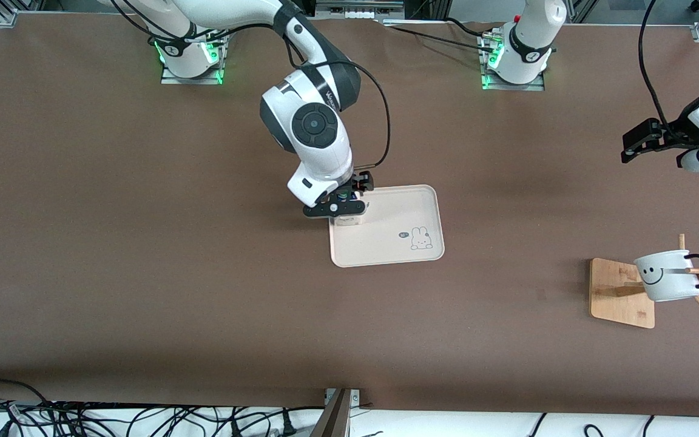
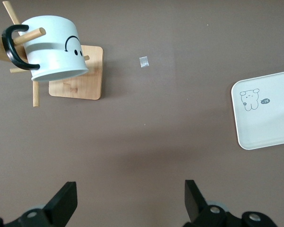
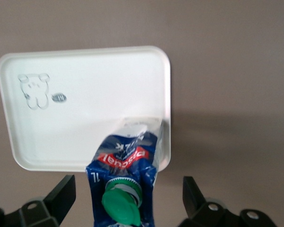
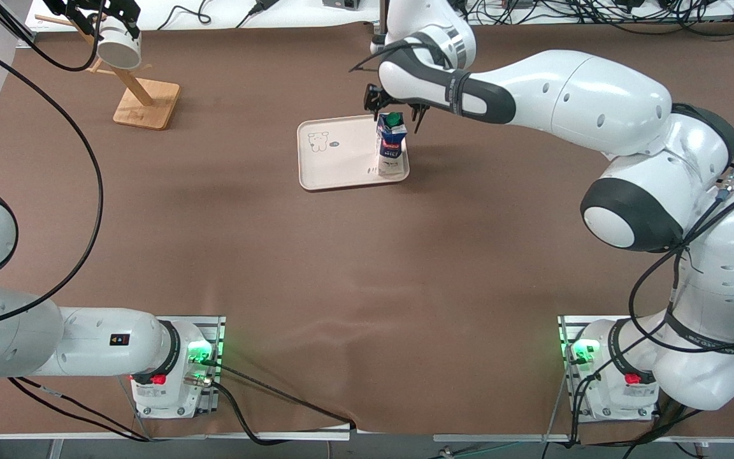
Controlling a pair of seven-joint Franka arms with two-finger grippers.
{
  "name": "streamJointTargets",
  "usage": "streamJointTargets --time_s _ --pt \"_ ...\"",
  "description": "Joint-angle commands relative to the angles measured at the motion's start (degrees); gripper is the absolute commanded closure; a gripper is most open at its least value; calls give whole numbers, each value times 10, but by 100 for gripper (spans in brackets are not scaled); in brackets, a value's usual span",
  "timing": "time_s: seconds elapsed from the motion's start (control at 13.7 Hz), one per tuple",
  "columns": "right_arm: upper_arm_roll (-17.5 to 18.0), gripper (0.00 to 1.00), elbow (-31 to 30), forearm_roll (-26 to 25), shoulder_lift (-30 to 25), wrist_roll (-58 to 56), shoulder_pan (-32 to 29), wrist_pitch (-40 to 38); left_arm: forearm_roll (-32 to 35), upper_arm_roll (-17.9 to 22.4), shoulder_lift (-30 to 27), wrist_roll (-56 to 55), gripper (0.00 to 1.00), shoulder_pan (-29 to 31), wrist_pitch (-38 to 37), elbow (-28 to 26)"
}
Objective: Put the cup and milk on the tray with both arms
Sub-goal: 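Lower the milk carton onto the tray and open the right gripper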
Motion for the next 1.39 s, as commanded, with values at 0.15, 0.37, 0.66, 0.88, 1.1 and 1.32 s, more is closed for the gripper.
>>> streamJointTargets --time_s 0.15,0.37,0.66,0.88,1.1,1.32 --pt "-46 0 9 -1 -84 -9 -51 -65 -11 -3 7 2 0 5 -11 15" --pt "-48 0 7 1 -131 -97 -115 -135 -11 -3 7 1 0 5 -11 16" --pt "-57 0 -6 53 -191 -213 -221 -219 -11 -3 7 2 0 5 -11 15" --pt "-51 0 -81 49 -263 -277 -290 -247 -11 -3 6 2 0 5 -11 15" --pt "11 0 -218 -8 -388 -289 -370 -219 -11 -3 7 1 0 5 -11 15" --pt "48 0 -299 -39 -449 -290 -403 -181 -11 -3 7 1 0 5 -11 15"
